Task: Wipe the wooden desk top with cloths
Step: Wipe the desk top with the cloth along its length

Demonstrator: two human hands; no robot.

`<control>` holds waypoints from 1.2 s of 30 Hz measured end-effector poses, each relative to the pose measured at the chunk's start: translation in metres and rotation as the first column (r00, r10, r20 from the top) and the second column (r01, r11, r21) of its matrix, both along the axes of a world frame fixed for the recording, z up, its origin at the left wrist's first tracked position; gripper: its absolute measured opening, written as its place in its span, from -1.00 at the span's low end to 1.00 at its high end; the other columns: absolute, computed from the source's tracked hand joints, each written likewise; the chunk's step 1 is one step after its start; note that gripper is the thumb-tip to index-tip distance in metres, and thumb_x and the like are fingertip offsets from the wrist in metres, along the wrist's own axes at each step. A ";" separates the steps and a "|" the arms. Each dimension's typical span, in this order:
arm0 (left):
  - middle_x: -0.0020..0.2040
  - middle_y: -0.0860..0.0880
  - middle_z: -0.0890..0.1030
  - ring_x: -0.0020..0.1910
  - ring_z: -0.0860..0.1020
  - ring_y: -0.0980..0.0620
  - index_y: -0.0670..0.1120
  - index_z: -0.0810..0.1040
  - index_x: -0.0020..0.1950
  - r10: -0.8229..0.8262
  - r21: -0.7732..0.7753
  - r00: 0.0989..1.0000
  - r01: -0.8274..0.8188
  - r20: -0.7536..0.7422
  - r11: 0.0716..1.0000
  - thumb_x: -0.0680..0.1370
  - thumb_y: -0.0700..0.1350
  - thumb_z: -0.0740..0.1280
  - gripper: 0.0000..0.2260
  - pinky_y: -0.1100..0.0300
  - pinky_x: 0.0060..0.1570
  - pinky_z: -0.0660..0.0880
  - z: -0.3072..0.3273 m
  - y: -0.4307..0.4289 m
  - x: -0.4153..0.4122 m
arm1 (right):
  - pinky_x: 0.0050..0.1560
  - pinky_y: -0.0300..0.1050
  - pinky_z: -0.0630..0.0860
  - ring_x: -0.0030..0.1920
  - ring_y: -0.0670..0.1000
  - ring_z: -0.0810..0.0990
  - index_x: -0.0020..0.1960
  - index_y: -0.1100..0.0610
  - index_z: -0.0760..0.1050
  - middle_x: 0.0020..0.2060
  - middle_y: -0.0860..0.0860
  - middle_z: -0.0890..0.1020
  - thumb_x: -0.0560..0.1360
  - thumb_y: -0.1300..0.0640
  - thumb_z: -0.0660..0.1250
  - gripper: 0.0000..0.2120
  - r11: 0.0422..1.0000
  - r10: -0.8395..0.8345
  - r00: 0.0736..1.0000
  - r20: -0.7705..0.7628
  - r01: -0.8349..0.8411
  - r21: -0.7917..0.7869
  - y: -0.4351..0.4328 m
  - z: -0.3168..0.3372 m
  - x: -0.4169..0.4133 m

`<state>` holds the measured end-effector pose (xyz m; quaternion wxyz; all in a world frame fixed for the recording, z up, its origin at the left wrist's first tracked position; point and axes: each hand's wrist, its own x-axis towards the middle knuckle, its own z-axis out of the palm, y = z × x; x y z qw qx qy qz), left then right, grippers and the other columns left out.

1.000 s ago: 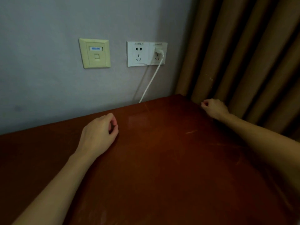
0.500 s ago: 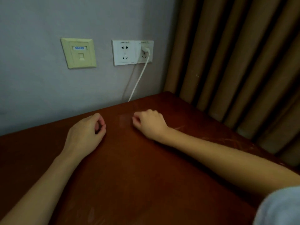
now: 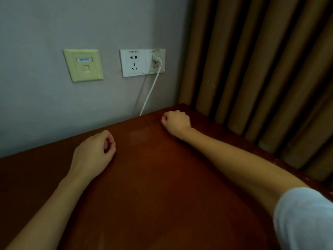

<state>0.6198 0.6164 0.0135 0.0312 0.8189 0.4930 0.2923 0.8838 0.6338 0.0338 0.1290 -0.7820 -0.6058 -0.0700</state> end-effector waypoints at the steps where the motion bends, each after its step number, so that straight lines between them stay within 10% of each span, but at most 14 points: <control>1: -0.31 0.08 0.45 -0.32 0.44 0.06 0.04 0.42 -0.14 0.001 -0.001 1.000 -0.001 -0.002 1.000 0.49 -0.08 0.34 -0.89 0.15 -0.37 0.27 0.000 0.000 0.000 | -0.05 -0.03 0.47 0.05 0.24 0.58 0.09 0.07 0.58 0.05 0.17 0.62 0.58 -0.01 0.13 -0.71 0.999 0.054 0.999 0.000 -0.054 -0.001 -0.004 -0.001 -0.019; 8: -0.30 0.08 0.46 -0.31 0.45 0.06 0.05 0.43 -0.14 -0.008 -0.008 1.000 0.008 0.014 1.000 0.49 -0.10 0.36 -0.89 0.15 -0.37 0.28 0.000 0.000 -0.001 | -0.23 -0.01 0.43 -0.21 0.18 0.58 -0.25 0.00 0.32 -0.29 0.05 0.58 0.57 -0.03 0.15 -0.76 0.872 0.484 0.872 -0.070 -0.488 -0.044 -0.098 -0.003 -0.053; 20: -0.32 0.07 0.44 -0.31 0.45 0.05 0.02 0.42 -0.14 -0.008 0.006 1.000 0.008 0.011 1.000 0.48 -0.09 0.35 -0.89 0.14 -0.37 0.29 -0.001 0.001 0.001 | -0.12 -0.09 0.50 -0.10 0.12 0.61 0.14 0.09 0.56 -0.08 0.11 0.64 0.62 -0.04 0.09 -0.67 0.998 -0.056 0.996 -0.063 0.053 -0.040 -0.003 -0.001 0.083; 25: -0.32 0.07 0.45 -0.33 0.44 0.05 0.04 0.42 -0.14 -0.017 -0.003 1.000 0.017 0.005 1.000 0.48 -0.08 0.35 -0.89 0.14 -0.36 0.29 0.000 0.002 -0.001 | -0.04 0.02 0.50 0.01 0.22 0.59 0.08 0.02 0.57 0.00 0.15 0.63 0.58 -0.05 0.14 -0.72 0.994 0.105 0.993 -0.050 -0.105 -0.005 -0.003 -0.004 0.020; 30: -0.31 0.08 0.45 -0.32 0.45 0.03 0.05 0.43 -0.15 -0.028 -0.009 1.000 0.028 0.010 1.000 0.48 -0.09 0.36 -0.88 0.14 -0.36 0.29 -0.001 0.002 -0.003 | -0.36 -0.13 0.36 -0.34 -0.07 0.50 -0.32 -0.09 0.29 -0.40 -0.10 0.48 0.61 -0.02 0.15 -0.69 0.905 0.413 0.909 -0.062 -0.417 -0.085 -0.078 -0.002 0.013; 36: -0.32 0.08 0.45 -0.31 0.46 0.02 0.05 0.42 -0.16 -0.020 -0.003 1.000 0.020 0.004 1.000 0.47 -0.10 0.36 -0.88 0.13 -0.35 0.31 -0.002 0.002 -0.001 | -0.28 -0.10 0.43 -0.46 -0.17 0.44 -0.14 -0.01 0.47 -0.43 -0.12 0.48 0.61 -0.04 0.14 -0.77 0.993 0.079 0.994 -0.073 -0.085 -0.083 -0.096 0.002 0.118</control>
